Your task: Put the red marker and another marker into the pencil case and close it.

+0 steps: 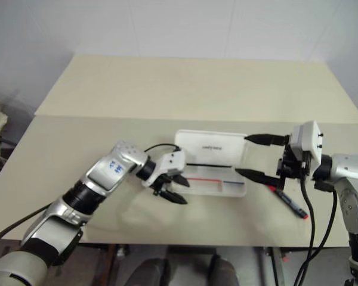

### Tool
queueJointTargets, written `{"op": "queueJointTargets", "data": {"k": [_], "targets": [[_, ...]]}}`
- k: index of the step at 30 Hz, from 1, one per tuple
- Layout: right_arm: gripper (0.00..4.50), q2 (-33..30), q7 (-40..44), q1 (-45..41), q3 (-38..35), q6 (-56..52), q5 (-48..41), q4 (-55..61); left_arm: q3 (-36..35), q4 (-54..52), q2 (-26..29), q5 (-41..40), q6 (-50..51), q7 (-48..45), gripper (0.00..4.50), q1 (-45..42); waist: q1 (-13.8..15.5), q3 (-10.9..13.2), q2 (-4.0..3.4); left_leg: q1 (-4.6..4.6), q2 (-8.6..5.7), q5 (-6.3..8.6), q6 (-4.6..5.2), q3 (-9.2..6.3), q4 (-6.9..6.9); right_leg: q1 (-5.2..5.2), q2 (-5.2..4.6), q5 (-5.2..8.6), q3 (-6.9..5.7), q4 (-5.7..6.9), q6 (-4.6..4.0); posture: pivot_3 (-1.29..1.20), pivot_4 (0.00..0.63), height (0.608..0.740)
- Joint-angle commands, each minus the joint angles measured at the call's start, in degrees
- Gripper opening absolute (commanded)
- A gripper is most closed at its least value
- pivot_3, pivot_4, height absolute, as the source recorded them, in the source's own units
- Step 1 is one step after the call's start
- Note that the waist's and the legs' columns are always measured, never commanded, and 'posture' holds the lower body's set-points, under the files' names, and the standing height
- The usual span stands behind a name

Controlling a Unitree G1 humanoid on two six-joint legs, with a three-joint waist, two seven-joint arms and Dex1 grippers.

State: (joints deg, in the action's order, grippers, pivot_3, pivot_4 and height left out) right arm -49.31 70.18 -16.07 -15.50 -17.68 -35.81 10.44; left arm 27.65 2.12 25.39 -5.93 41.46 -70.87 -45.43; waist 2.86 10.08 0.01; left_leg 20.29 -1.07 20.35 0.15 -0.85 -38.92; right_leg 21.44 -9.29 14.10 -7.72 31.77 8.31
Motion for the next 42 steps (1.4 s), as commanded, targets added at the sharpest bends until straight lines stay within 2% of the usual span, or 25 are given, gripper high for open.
{"op": "queueJointTargets", "data": {"k": [1, 18, 20, 23, 31, 39, 42], "targets": [[4.50, -0.1, -0.1, -0.8, -1.2, 0.6, -0.4, -1.6, -5.5, -5.0, -1.2, -4.8, -1.4, 1.6, 3.14, 2.9, 0.0, 0.0, 0.00, 0.00, 0.00, 0.01, 0.00, 0.00, 0.00, 0.01, 0.00, 0.00, 0.01, -0.01, 0.00, 0.00, 0.150, 0.740], [4.50, -4.7, 3.5, 9.6, -5.1, 8.4, 7.5, -16.8, -22.5, -8.4, 0.8, -17.9, -20.6, -0.1, 3.14, 12.3, -0.1, 0.0, 0.00, -0.09, 0.07, 0.02, -0.03, 0.20, -0.06, -0.04, 0.00, 0.00, 0.04, -0.05, 0.00, 0.00, 0.150, 0.740], [4.50, -5.3, 3.5, 10.8, -5.6, 8.8, 8.4, -19.3, -25.1, -8.2, 3.6, -19.7, -21.9, -2.8, 3.14, 13.4, -0.2, 0.0, 0.00, -0.12, 0.07, 0.02, -0.02, 0.25, -0.06, -0.05, 0.00, 0.00, 0.07, -0.04, 0.00, 0.00, 0.150, 0.740], [4.50, -6.3, 3.7, 12.4, -6.2, 9.5, 9.8, -23.6, -28.3, -8.1, 8.4, -23.1, -21.2, -6.7, 3.14, 14.4, -0.5, 0.0, 0.00, -0.13, 0.12, 0.02, -0.03, 0.33, -0.04, -0.02, 0.03, 0.00, 0.07, -0.05, 0.00, 0.00, 0.150, 0.740], [4.50, -4.9, 1.6, 15.7, -6.4, 11.9, 11.9, -27.3, -31.6, -8.8, 15.6, -26.0, -19.6, -9.2, 3.14, 16.9, -0.7, 0.0, 0.00, -0.16, 0.18, 0.03, -0.04, 0.37, -0.04, -0.04, 0.06, 0.00, 0.10, -0.05, 0.00, 0.00, 0.150, 0.740], [4.50, 0.0, -2.0, 17.6, -3.8, 13.0, 13.9, -28.2, -32.9, -10.1, 16.6, -26.9, -19.0, -6.8, 3.14, 17.1, -1.3, 0.0, 0.01, -0.18, 0.24, 0.05, -0.08, 0.39, -0.01, -0.04, 0.11, 0.01, 0.13, -0.04, -0.02, 0.00, 0.150, 0.740], [3.82, 2.1, -3.3, 17.3, -2.4, 13.8, 15.0, -28.7, -33.2, -10.6, 16.9, -27.2, -18.8, -6.1, 3.17, 17.4, -1.5, 0.0, 0.07, -0.21, 0.25, 0.05, -0.09, 0.40, -0.01, -0.04, 0.14, 0.01, 0.15, -0.04, -0.02, 0.00, 0.150, 0.740]]}}
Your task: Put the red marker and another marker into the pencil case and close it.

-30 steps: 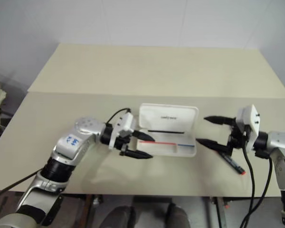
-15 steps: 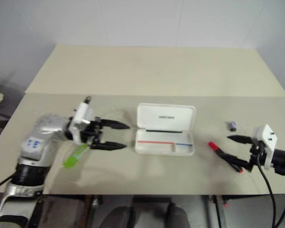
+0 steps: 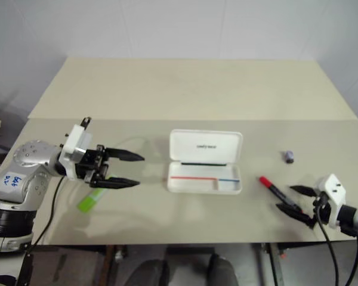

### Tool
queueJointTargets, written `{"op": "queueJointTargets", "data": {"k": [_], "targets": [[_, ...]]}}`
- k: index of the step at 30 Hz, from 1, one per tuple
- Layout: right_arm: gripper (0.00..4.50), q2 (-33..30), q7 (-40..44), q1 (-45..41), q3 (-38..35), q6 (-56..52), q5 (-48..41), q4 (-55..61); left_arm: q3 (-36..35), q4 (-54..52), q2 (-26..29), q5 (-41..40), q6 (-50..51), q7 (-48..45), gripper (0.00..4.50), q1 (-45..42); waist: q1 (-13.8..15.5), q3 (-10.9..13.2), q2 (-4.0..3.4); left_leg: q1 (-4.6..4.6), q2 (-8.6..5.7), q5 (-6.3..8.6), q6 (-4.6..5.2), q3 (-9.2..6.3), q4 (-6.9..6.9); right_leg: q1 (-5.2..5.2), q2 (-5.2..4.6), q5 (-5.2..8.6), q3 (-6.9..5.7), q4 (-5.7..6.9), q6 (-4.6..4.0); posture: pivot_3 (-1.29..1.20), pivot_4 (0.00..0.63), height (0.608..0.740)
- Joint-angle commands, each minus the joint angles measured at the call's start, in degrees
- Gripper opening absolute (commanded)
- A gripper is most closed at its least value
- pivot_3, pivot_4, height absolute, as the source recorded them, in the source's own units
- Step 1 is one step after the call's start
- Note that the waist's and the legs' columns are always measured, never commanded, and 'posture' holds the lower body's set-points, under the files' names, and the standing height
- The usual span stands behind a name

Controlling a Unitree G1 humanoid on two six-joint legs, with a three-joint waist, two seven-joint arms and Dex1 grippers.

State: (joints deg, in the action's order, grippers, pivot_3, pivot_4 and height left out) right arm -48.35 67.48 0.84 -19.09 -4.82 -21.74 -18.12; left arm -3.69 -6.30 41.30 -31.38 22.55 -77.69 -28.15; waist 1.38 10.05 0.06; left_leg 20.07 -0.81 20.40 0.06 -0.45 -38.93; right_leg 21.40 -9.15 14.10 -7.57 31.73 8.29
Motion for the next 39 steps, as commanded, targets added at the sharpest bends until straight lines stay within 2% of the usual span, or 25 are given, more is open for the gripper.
{"op": "queueJointTargets", "data": {"k": [1, 7, 9, 18, 24, 28, 32, 36, 39], "targets": [[3.48, 1.6, -0.9, 0.2, 1.5, 1.7, 1.2, -0.2, -2.0, -2.2, 1.0, -1.8, 0.1, 0.9, 3.17, 0.2, -0.1, 0.0, 0.03, 0.00, 0.01, 0.00, -0.01, 0.00, 0.00, 0.00, 0.01, 0.00, 0.01, 0.00, 0.00, 0.00, 0.150, 0.740], [1.26, 2.1, -0.2, -1.6, 1.8, 4.5, 1.0, -2.5, -2.4, -1.9, 1.3, -1.9, -0.2, 1.8, 3.17, 0.2, -0.1, 0.0, 0.08, -0.12, 0.43, 0.11, -0.20, 0.15, -0.02, 0.00, 0.48, 0.03, 0.15, -0.01, -0.18, 0.00, 0.150, 0.740], [0.63, 2.2, 0.0, -2.5, 2.0, 5.9, 1.2, -3.8, -2.6, -1.7, 1.3, -1.8, -0.5, 2.1, 3.17, 0.3, -0.1, 0.0, 0.08, -0.19, 0.53, 0.12, -0.23, 0.21, -0.01, 0.00, 0.58, 0.04, 0.18, 0.02, -0.28, 0.00, 0.150, 0.740], [0.61, 1.2, 1.7, -15.4, 2.5, 15.6, 2.0, -11.3, -3.0, -0.7, 1.1, -0.8, -2.4, 3.1, 3.17, 1.8, -1.1, 0.0, 0.07, -0.79, 0.59, 0.16, -0.24, 0.74, 0.15, -0.15, 0.62, -0.09, 0.79, 0.09, -0.36, 0.00, 0.150, 0.740], [0.61, 1.0, 8.0, -22.3, 3.5, 11.2, -3.9, -2.4, -4.1, 0.4, 1.7, -0.3, -4.1, 3.4, 3.17, 3.8, -1.4, 0.0, 0.07, -0.78, 0.68, 0.14, -0.28, 0.84, 0.50, 0.09, 0.71, -0.04, 0.81, 0.09, -0.45, 0.00, 0.150, 0.740], [0.61, 1.7, 10.4, -23.6, 8.9, 5.3, -4.9, 8.2, -4.8, 1.1, 1.9, 0.1, -5.0, 4.0, 3.17, 4.6, -1.1, 0.0, 0.05, -0.76, 0.67, 0.20, -0.33, 0.81, 0.58, 0.13, 0.70, -0.04, 0.73, 0.09, -0.45, 0.00, 0.150, 0.740], [0.61, 4.9, 10.0, -26.0, 15.6, 1.1, -4.6, 15.5, -4.9, 0.9, 2.2, 0.4, -5.9, 4.4, 3.17, 5.7, -1.1, 0.0, 0.06, -0.76, 0.66, 0.26, -0.35, 0.82, 0.59, 0.14, 0.70, -0.03, 0.71, 0.08, -0.45, 0.00, 0.150, 0.740], [0.61, 7.4, 11.6, -28.0, 19.8, 0.9, -3.6, 15.1, -4.9, -0.8, 2.2, 0.1, -6.1, 5.3, 3.17, 7.2, -1.0, 0.0, 0.05, -0.74, 0.66, 0.27, -0.35, 0.84, 0.59, 0.16, 0.70, -0.03, 0.71, 0.07, -0.45, 0.00, 0.150, 0.740], [0.61, 11.4, 12.7, -30.5, 25.2, 4.6, 0.4, 11.4, -5.2, -3.5, 1.9, -0.3, -5.5, 7.0, 3.17, 8.8, -1.2, 0.0, 0.06, -0.76, 0.66, 0.27, -0.36, 0.85, 0.58, 0.16, 0.70, -0.03, 0.71, 0.08, -0.45, 0.00, 0.150, 0.740]]}}
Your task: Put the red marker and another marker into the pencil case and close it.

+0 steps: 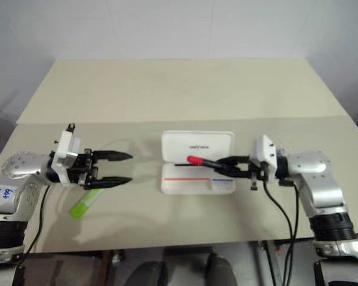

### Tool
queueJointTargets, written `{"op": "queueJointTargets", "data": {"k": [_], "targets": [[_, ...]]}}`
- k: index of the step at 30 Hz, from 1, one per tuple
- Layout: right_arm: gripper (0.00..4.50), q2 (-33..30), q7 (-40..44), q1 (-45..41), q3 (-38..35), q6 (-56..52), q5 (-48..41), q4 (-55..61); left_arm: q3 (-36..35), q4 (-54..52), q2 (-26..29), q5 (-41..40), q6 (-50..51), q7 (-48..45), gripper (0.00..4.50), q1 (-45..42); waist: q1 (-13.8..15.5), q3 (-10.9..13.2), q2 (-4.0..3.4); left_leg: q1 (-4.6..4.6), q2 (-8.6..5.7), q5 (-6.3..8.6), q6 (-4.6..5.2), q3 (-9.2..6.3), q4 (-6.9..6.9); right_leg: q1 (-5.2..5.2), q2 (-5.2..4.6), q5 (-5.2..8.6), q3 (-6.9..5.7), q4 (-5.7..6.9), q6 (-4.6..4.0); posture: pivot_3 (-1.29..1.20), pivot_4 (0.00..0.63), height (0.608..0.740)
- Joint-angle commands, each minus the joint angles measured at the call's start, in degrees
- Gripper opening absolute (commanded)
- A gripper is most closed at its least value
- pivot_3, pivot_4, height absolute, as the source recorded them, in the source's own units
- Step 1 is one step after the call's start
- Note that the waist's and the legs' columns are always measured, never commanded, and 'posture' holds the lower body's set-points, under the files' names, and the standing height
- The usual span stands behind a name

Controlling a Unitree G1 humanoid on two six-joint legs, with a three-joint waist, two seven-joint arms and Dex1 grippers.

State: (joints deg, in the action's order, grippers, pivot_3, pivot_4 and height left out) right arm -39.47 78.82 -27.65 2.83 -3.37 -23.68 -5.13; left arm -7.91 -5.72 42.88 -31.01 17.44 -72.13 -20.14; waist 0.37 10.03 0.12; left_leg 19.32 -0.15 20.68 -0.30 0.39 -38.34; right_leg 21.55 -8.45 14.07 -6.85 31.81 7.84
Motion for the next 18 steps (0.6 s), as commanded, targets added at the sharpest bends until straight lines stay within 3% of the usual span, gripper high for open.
{"op": "queueJointTargets", "data": {"k": [1, 6, 15, 18], "targets": [[0.61, 3.7, 1.2, -2.8, 4.5, 4.0, 3.5, -2.9, -1.1, -4.8, 0.2, -0.8, -0.2, 2.0, 3.17, 1.2, -0.3, 0.0, 0.00, 0.00, 0.00, 0.00, 0.00, 0.00, 0.00, 0.00, 0.00, 0.00, 0.00, 0.00, 0.00, 0.00, 0.150, 0.740], [0.61, 8.0, 0.2, -9.6, 8.8, 9.5, 10.1, -11.8, -1.6, -8.0, -0.2, -1.6, 0.7, 4.6, 3.17, 3.1, -0.6, 0.0, -0.01, -0.02, 0.00, 0.00, 0.00, 0.03, 0.02, 0.05, 0.00, 0.00, 0.04, 0.01, -0.01, 0.00, 0.150, 0.740], [0.61, 11.2, -1.0, -15.8, 9.5, 15.7, 14.6, -21.0, -1.9, -10.7, -1.1, -2.4, 1.4, 7.9, 3.17, 4.9, -0.5, 0.0, -0.02, 0.00, 0.00, 0.02, -0.05, -0.06, 0.08, 0.08, 0.01, 0.01, -0.03, 0.05, -0.02, 0.00, 0.150, 0.740], [1.63, 10.7, 1.9, -15.7, 9.0, 17.0, 13.0, -20.6, -2.0, -10.4, -1.0, -2.4, 1.3, 8.3, 3.17, 4.9, -0.6, 0.0, -0.02, 0.00, 0.00, 0.04, -0.07, -0.05, 0.08, 0.08, 0.01, 0.01, -0.05, 0.04, -0.02, 0.00, 0.150, 0.740]]}}
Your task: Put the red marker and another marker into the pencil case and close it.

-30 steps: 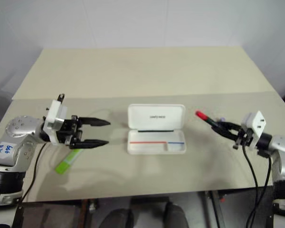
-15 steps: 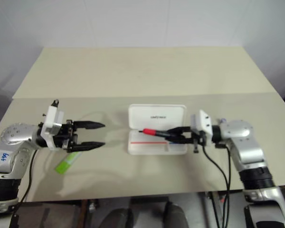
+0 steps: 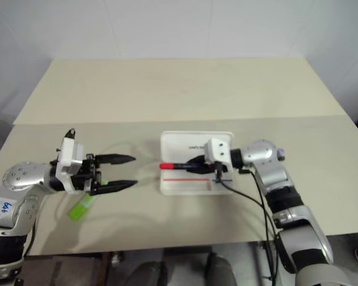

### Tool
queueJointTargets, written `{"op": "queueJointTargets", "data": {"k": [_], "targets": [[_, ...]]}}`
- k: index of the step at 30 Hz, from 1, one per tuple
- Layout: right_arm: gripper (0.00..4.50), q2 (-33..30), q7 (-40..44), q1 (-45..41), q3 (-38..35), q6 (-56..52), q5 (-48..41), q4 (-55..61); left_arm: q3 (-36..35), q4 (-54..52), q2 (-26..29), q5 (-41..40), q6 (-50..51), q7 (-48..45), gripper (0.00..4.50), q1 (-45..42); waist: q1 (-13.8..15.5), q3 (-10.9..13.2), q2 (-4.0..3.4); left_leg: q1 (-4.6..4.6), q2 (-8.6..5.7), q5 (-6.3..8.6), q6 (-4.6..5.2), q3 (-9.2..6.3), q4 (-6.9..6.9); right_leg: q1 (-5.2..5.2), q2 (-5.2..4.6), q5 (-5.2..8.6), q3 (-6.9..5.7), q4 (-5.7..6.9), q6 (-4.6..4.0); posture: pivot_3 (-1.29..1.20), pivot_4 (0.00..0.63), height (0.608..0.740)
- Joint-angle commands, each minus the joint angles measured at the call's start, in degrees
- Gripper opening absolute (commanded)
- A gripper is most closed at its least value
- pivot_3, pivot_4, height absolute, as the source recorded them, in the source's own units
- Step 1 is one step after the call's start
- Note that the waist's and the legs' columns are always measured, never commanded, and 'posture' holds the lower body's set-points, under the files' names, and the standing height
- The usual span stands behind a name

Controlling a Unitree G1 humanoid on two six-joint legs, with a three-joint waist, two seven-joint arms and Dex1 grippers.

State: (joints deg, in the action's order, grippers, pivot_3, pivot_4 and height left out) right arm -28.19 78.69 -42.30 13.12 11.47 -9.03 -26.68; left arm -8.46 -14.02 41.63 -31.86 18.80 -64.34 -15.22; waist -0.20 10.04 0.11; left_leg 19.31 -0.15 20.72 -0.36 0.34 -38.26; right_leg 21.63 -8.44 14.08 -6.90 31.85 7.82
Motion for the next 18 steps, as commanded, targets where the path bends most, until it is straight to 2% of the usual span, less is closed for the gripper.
{"op": "queueJointTargets", "data": {"k": [1, 6, 8, 12, 18], "targets": [[2.03, -0.5, 2.2, -1.2, -1.5, 2.3, -2.0, 1.0, -1.4, -2.1, 0.2, -1.5, -0.1, 0.6, 3.17, -0.1, -0.1, 0.0, 0.00, 0.00, 0.00, 0.00, 0.00, 0.00, 0.00, 0.00, 0.00, 0.00, -0.01, 0.00, 0.00, 0.00, 0.150, 0.740], [3.90, -1.4, 3.6, -0.4, -1.9, 1.0, -3.5, 4.4, -1.1, -1.1, 0.1, -1.5, -0.4, 0.8, 3.17, -0.8, 0.0, 0.0, 0.00, -0.01, 0.01, 0.00, 0.00, 0.02, -0.02, 0.00, 0.00, 0.00, -0.02, 0.00, 0.00, 0.00, 0.150, 0.740], [4.47, -1.4, 3.3, 0.3, -2.3, 0.2, -4.8, 7.0, -1.0, -1.1, -0.1, -1.5, -0.3, 0.9, 3.17, -0.9, -0.1, 0.0, 0.00, -0.01, 0.01, 0.00, 0.00, 0.02, -0.03, 0.00, 0.00, 0.00, -0.01, 0.00, 0.00, 0.00, 0.150, 0.740], [4.47, -2.2, 1.3, 3.4, -5.8, -9.9, -12.8, 18.0, -1.0, -1.7, -0.7, -1.6, -0.2, 1.8, 3.17, -0.6, 0.1, 0.0, 0.00, -0.02, 0.04, 0.00, -0.01, 0.01, -0.03, 0.00, 0.01, 0.00, -0.02, 0.02, -0.01, 0.00, 0.150, 0.740], [4.47, -9.6, -1.1, 10.7, -13.2, -22.3, -21.3, 31.9, -5.3, -4.5, -1.7, -0.3, -1.5, 7.4, 3.17, 5.7, 0.2, 0.0, 0.00, -0.02, 0.03, 0.10, -0.01, 0.00, -0.01, 0.00, -0.01, 0.00, -0.04, 0.03, -0.01, 0.00, 0.150, 0.740]]}}
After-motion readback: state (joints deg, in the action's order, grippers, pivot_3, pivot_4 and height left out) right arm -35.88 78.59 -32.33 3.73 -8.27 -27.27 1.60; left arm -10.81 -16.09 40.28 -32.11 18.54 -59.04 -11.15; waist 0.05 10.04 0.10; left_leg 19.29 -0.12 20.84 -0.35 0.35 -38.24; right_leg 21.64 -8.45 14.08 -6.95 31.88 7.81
